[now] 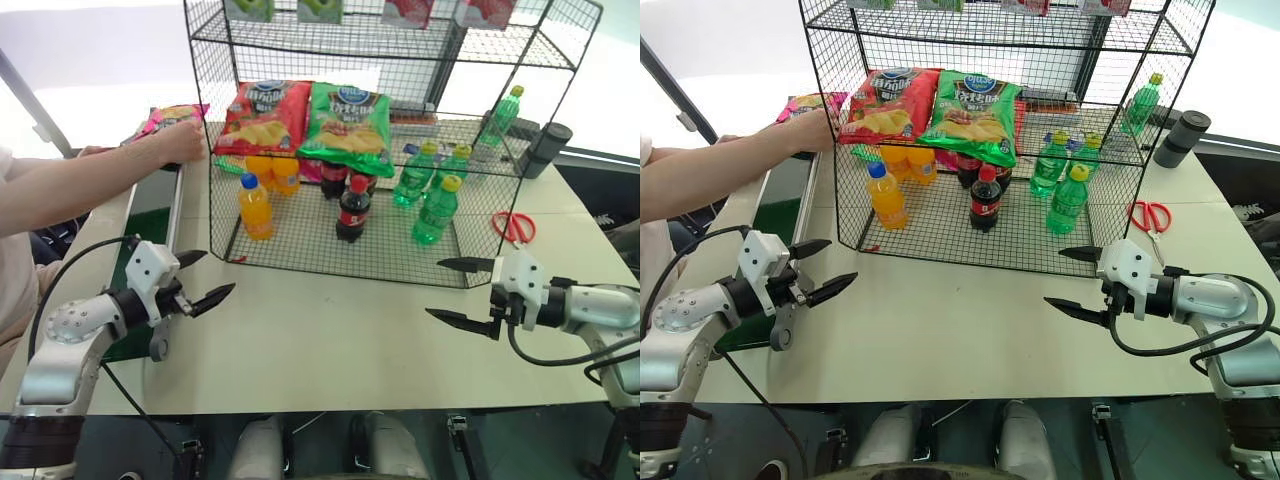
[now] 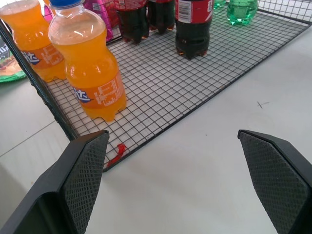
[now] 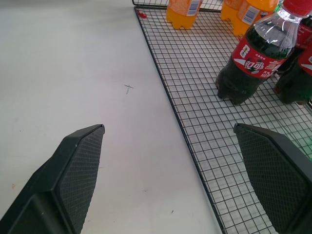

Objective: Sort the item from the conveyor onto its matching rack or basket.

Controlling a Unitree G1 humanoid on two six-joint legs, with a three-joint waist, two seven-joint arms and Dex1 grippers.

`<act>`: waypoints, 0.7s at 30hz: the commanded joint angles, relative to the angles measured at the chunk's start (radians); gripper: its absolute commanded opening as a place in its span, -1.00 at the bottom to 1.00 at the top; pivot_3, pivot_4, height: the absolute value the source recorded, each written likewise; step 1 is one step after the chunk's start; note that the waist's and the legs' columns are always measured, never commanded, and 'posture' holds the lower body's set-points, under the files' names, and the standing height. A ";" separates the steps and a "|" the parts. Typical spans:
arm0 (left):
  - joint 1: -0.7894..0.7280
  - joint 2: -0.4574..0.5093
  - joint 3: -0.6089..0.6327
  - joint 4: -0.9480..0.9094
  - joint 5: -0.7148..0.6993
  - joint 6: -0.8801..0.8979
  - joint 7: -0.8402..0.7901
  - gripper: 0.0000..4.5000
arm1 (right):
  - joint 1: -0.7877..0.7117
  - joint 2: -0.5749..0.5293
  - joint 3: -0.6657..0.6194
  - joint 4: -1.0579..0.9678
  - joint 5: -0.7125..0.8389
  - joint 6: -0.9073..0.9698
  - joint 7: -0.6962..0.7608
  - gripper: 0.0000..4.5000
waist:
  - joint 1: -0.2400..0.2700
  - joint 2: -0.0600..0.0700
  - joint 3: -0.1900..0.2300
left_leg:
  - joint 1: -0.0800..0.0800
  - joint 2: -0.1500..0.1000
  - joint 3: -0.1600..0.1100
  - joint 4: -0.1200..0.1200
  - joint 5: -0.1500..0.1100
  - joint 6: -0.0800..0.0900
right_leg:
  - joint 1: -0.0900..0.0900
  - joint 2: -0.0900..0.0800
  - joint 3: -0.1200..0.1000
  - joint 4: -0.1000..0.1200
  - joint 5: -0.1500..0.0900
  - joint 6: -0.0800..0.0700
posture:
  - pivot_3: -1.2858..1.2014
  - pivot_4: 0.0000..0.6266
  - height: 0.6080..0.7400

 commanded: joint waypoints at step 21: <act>0.082 0.026 0.104 -0.052 -0.005 -0.062 0.004 1.00 | -0.098 0.097 0.049 -0.044 0.125 0.134 -0.035 0.97 | -0.001 0.000 0.000 | 0.000 0.000 0.000 0.000 0.000 0.000 | 0.000 0.000 0.000 0.000 0.000 0.000 | 0.03 -0.52 1.00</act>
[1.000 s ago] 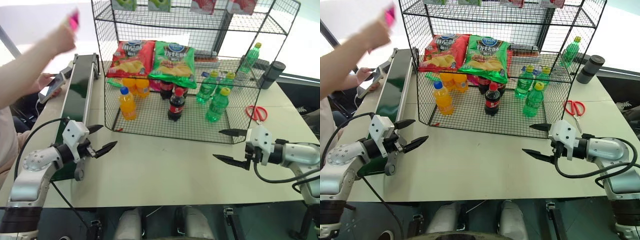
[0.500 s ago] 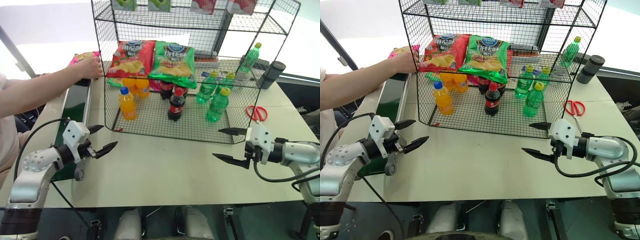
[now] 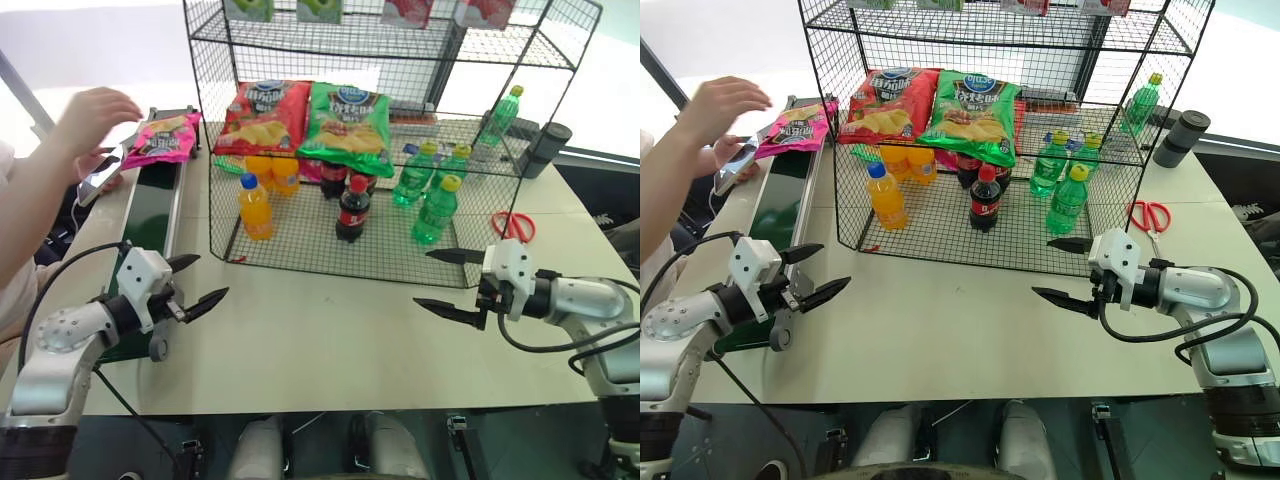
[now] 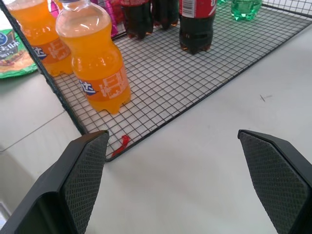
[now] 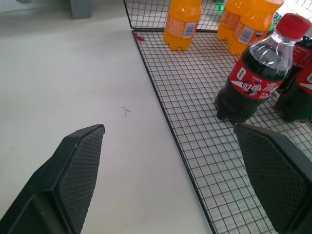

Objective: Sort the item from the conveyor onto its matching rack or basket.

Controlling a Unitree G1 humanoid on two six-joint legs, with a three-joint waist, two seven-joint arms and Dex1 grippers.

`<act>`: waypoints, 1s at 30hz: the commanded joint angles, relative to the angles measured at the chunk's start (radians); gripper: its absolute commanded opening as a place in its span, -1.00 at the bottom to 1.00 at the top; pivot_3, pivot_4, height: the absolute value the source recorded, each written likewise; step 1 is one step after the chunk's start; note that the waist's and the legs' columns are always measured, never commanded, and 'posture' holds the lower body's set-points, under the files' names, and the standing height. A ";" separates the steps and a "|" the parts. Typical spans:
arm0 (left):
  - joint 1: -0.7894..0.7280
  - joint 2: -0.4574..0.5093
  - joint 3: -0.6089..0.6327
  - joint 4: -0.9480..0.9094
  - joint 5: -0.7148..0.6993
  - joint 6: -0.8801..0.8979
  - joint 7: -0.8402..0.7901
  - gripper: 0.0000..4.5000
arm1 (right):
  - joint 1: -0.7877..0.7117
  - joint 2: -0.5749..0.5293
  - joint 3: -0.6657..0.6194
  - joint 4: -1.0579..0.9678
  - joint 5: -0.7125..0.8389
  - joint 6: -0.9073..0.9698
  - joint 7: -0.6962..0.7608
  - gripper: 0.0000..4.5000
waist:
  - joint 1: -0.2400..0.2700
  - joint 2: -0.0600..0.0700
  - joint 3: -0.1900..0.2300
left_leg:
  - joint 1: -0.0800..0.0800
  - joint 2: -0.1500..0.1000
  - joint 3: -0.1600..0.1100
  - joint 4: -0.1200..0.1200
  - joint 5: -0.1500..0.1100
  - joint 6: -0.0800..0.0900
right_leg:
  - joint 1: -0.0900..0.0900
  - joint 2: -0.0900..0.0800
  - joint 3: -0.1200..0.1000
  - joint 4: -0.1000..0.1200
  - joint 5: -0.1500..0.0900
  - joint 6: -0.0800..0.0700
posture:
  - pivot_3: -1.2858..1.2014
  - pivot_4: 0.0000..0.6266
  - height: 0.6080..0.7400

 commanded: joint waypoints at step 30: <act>0.324 0.055 0.306 -0.060 0.505 -0.375 0.378 1.00 | -0.254 0.296 0.220 0.095 0.062 0.014 0.075 0.97 | -0.002 0.000 -0.001 | -0.001 0.000 0.000 -0.001 0.000 0.000 | -0.002 0.000 0.000 0.000 0.000 -0.001 | 0.03 -0.52 1.00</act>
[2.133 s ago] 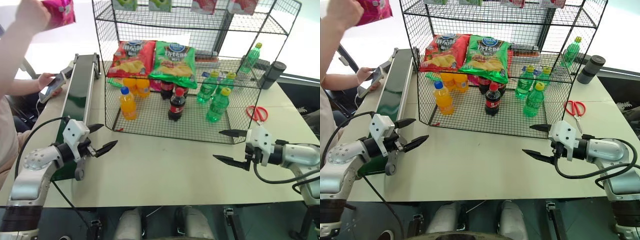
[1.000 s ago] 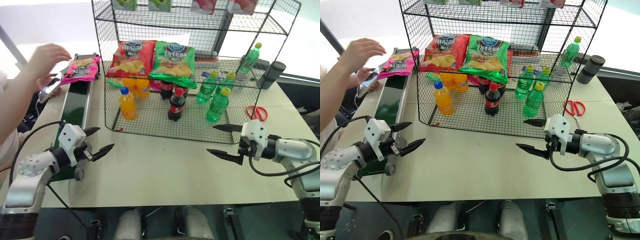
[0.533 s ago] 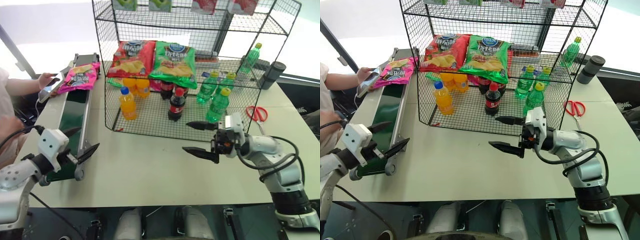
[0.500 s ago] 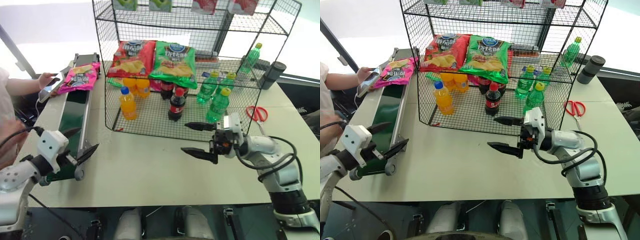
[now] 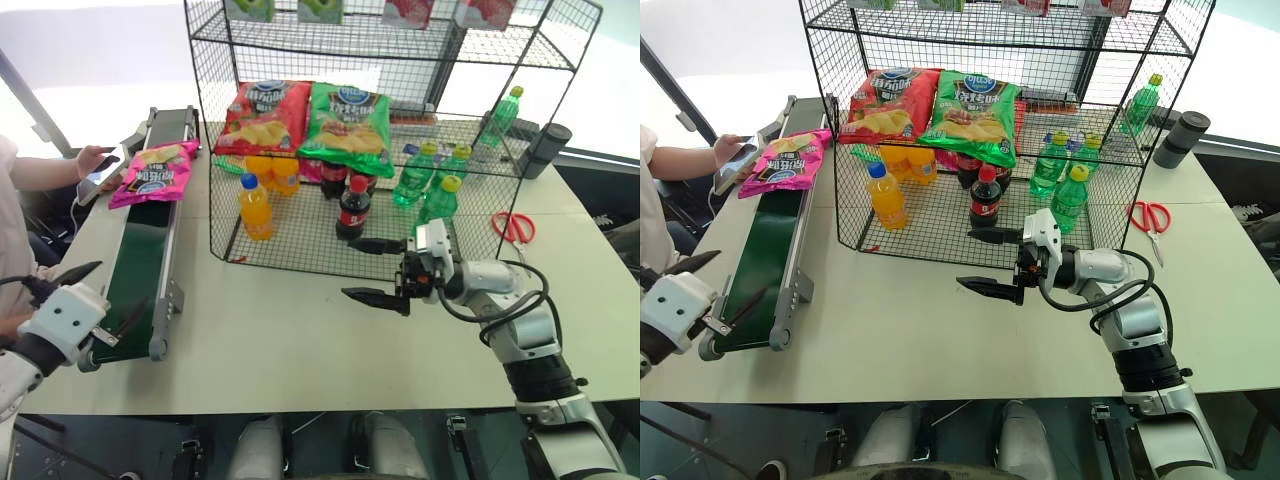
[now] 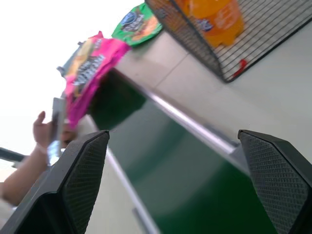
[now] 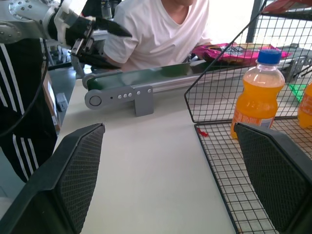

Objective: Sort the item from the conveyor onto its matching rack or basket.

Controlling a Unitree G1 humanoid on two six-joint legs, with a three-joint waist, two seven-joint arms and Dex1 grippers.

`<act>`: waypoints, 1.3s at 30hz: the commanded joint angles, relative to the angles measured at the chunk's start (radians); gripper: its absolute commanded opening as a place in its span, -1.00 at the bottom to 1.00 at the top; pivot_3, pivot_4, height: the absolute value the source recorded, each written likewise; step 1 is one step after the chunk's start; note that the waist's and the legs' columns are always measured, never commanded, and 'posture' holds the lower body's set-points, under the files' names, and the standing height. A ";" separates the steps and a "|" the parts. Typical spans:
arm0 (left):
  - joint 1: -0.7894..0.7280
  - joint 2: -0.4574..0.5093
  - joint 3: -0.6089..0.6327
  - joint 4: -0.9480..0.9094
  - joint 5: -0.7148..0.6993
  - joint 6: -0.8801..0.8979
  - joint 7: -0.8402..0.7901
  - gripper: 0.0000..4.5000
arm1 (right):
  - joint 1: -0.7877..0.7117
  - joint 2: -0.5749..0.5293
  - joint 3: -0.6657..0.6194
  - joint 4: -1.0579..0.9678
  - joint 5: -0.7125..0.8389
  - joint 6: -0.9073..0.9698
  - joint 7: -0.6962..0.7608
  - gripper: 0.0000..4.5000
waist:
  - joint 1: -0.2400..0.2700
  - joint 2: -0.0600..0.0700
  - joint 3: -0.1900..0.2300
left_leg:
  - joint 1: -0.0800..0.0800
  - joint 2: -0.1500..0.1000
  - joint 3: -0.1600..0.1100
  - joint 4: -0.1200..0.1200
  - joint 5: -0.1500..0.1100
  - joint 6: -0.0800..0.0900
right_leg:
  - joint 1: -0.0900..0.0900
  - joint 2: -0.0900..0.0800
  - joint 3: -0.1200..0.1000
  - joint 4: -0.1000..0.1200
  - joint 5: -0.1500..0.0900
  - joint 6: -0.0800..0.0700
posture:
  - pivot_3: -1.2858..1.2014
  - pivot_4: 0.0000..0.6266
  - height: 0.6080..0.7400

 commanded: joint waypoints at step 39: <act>-0.229 0.083 -0.224 0.304 0.384 -0.173 0.317 1.00 | 0.053 -0.041 -0.013 -0.086 -0.029 -0.022 -0.048 0.97 | -0.004 0.000 0.000 | 0.000 0.002 0.001 -0.001 0.000 0.000 | -0.001 -0.002 0.000 0.000 0.000 0.000 | 0.03 -0.52 1.00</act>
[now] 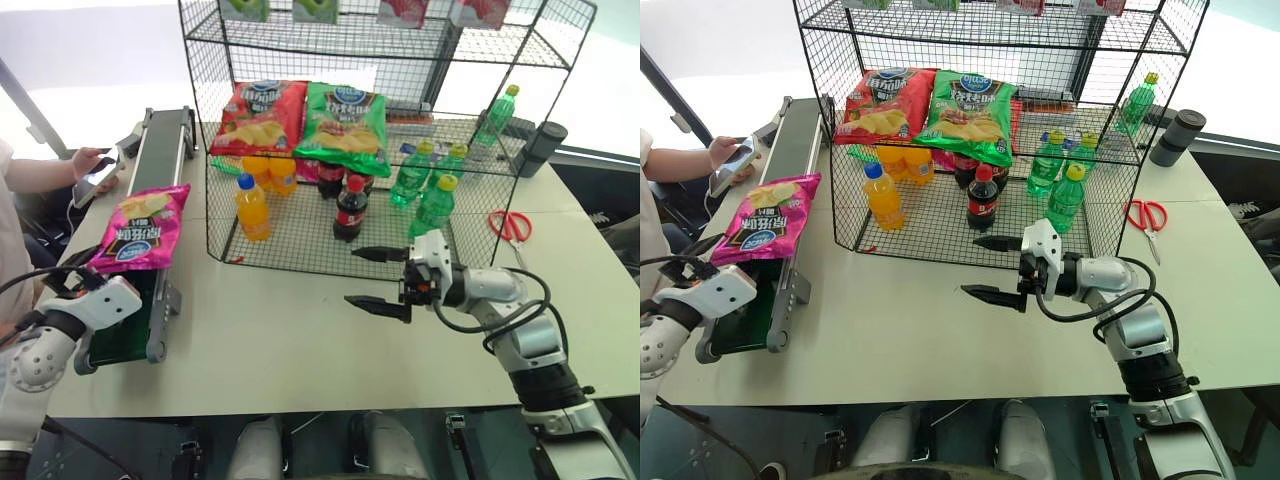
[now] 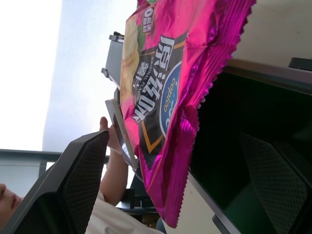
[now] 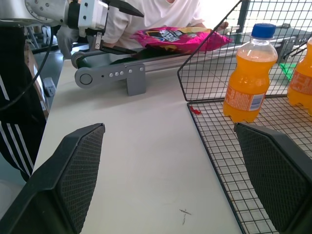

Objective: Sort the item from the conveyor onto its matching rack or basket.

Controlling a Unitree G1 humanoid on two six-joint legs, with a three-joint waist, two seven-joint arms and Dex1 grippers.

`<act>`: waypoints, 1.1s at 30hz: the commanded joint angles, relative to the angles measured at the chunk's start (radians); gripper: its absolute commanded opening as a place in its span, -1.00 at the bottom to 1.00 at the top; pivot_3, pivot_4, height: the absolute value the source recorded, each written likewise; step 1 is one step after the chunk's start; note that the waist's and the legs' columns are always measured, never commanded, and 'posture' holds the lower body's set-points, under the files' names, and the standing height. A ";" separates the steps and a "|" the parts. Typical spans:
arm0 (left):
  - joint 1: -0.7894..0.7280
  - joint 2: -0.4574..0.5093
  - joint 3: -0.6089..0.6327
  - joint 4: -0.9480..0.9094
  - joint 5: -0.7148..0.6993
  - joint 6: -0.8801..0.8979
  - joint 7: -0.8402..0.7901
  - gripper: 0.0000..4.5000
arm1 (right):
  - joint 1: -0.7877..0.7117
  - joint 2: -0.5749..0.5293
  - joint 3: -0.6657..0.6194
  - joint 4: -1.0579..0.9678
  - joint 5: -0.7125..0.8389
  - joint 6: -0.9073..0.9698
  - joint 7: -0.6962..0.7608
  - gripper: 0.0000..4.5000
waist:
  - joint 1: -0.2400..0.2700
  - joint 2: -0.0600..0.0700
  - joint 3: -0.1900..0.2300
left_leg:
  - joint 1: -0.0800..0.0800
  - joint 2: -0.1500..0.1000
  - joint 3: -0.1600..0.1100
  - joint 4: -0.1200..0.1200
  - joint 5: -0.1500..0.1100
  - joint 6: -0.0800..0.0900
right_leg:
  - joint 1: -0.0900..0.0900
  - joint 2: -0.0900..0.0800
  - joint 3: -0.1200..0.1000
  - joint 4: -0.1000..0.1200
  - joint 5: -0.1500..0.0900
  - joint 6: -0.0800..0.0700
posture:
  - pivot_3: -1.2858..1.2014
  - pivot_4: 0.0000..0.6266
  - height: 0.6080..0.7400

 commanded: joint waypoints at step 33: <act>-0.067 0.021 0.172 -0.106 -0.483 0.098 -0.217 -0.97 | -0.007 -0.025 -0.024 -0.026 -0.017 -0.022 -0.018 1.00 | 0.000 0.000 0.000 | 0.000 0.001 0.000 0.000 0.000 0.000 | 0.000 0.000 0.000 0.000 0.000 0.000 | 0.03 -0.52 1.00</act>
